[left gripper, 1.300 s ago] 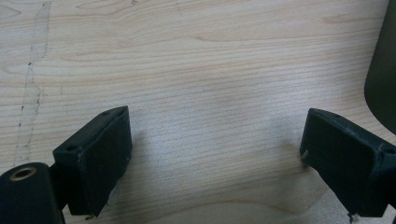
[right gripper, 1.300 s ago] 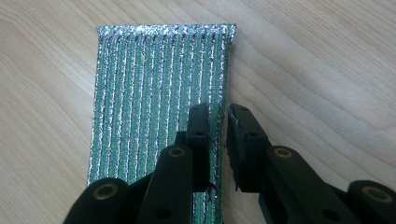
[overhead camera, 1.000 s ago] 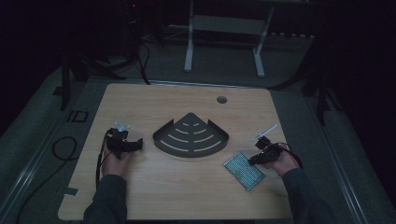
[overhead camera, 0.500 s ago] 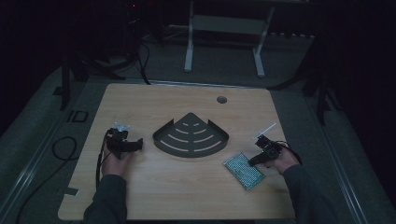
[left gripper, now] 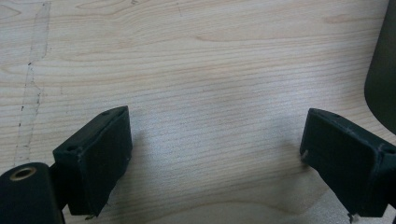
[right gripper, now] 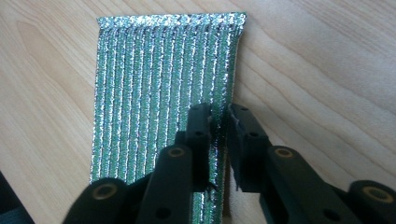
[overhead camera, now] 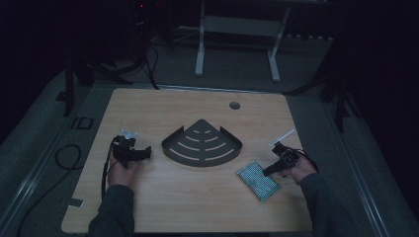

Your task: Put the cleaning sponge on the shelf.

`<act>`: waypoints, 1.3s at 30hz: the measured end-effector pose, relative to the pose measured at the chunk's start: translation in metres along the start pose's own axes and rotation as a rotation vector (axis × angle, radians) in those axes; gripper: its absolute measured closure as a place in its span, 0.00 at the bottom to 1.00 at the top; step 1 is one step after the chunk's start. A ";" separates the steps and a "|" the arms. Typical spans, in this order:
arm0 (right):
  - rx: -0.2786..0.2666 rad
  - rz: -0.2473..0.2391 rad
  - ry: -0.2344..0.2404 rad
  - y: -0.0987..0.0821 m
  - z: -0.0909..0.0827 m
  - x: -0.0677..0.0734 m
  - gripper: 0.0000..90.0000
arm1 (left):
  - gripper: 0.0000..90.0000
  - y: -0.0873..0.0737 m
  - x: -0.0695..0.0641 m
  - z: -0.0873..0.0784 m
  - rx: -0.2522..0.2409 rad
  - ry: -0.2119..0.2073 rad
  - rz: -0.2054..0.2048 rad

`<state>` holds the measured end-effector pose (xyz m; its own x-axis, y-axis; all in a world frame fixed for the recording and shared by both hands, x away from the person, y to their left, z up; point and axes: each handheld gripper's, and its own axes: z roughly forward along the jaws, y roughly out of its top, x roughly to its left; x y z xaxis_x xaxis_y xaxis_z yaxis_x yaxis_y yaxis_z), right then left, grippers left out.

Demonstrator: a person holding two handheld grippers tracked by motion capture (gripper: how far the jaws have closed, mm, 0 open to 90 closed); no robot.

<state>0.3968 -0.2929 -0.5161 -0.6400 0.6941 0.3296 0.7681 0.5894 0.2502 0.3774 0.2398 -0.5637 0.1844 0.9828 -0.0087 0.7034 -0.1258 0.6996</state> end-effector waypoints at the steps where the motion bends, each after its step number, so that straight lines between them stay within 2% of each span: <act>1: 0.000 0.000 0.000 0.000 0.000 0.000 0.90 | 0.11 0.000 0.000 0.000 0.000 0.000 0.000; 3: 0.002 -0.001 0.004 0.000 0.000 0.000 0.91 | 0.11 0.000 0.000 0.000 0.000 0.000 0.000; 4: -0.002 -0.018 0.001 0.001 0.000 0.001 0.98 | 0.11 0.000 0.000 0.000 0.000 0.000 0.000; 8: 0.002 -0.043 -0.022 0.002 -0.001 0.006 0.99 | 0.11 0.000 0.000 0.000 0.000 0.000 0.000; 9: 0.002 -0.043 -0.022 0.002 -0.001 0.006 0.99 | 0.11 0.000 0.000 0.000 0.000 0.000 0.000; 10: 0.017 -0.071 -0.022 0.003 0.000 0.012 0.99 | 0.11 0.000 0.000 0.000 0.000 0.000 0.000; 11: 0.022 -0.078 -0.007 0.004 0.001 0.013 0.99 | 0.11 0.000 0.000 0.000 0.000 0.000 0.000; 18: 0.002 -0.053 -0.030 0.003 0.000 0.011 1.00 | 0.11 0.000 0.000 0.000 0.000 0.000 0.000; 39: 0.005 -0.108 -0.086 0.015 -0.018 0.022 1.00 | 0.11 0.000 0.000 0.000 0.000 0.000 0.000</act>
<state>0.3941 -0.2762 -0.4882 -0.7186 0.6592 0.2215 0.6946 0.6648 0.2749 0.3774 0.2398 -0.5637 0.1841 0.9829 -0.0089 0.7035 -0.1255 0.6996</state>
